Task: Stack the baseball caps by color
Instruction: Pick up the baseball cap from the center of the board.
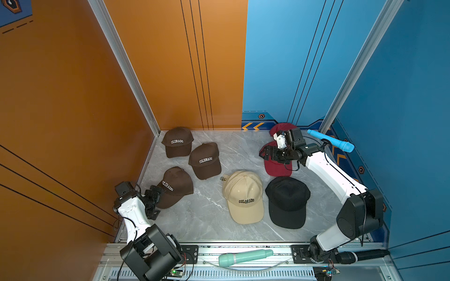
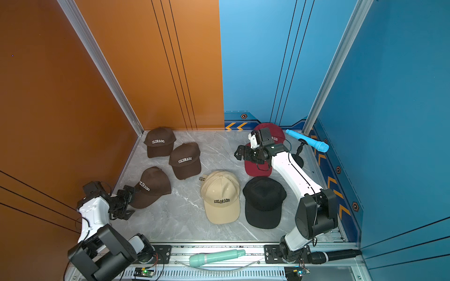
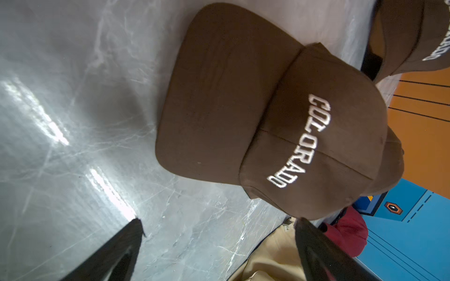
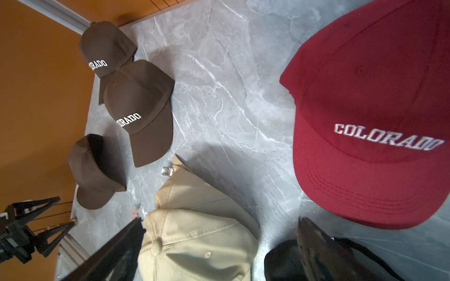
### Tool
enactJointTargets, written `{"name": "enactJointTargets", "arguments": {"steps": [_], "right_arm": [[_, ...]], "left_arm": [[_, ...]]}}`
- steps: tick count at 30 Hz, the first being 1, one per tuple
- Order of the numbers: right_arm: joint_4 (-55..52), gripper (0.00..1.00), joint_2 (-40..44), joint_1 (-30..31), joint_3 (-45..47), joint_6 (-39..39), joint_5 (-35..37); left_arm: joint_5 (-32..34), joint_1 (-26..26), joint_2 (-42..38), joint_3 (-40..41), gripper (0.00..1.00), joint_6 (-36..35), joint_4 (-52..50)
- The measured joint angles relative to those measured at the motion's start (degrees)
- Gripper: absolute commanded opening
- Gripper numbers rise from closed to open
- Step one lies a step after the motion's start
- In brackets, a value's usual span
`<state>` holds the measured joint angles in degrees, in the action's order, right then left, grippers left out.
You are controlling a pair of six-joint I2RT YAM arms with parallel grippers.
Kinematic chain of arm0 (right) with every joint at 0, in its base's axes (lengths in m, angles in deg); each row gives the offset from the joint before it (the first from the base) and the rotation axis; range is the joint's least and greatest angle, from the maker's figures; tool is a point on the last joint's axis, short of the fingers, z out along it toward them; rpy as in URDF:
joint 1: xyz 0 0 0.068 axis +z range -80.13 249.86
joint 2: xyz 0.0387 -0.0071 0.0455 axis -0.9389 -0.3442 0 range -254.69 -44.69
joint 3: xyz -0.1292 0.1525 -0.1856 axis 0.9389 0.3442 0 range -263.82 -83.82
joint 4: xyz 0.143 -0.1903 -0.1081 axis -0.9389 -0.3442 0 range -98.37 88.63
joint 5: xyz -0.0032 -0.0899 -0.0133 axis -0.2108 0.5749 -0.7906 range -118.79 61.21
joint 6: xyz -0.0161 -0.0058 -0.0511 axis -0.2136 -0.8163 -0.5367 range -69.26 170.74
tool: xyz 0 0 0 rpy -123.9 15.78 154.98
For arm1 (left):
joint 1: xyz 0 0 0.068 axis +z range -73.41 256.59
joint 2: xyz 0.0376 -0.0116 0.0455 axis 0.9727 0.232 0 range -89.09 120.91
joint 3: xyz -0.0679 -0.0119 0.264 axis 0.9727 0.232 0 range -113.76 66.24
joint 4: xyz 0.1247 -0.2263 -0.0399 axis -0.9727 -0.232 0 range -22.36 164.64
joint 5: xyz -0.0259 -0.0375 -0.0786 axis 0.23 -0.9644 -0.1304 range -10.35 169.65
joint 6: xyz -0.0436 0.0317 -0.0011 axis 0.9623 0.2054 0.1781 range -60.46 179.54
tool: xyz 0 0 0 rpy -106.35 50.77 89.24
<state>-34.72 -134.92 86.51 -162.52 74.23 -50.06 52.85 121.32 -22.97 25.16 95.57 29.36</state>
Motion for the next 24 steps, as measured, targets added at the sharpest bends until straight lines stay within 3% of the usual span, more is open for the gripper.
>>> {"name": "enactJointTargets", "arguments": {"steps": [17,23,24], "right_arm": [[3.0,1.0,0.4,-8.3,3.7,0.6,-4.3],[3.0,1.0,0.4,-9.1,3.7,0.6,-4.5],[3.0,1.0,0.4,-9.2,3.7,0.6,-4.5]], "left_arm": [[0.4,1.5,9.8,2.8,0.95,0.1,7.9],[-0.7,1.5,9.5,5.9,0.87,2.7,14.4],[-1.0,1.5,9.4,6.3,0.81,3.3,15.9]]}}
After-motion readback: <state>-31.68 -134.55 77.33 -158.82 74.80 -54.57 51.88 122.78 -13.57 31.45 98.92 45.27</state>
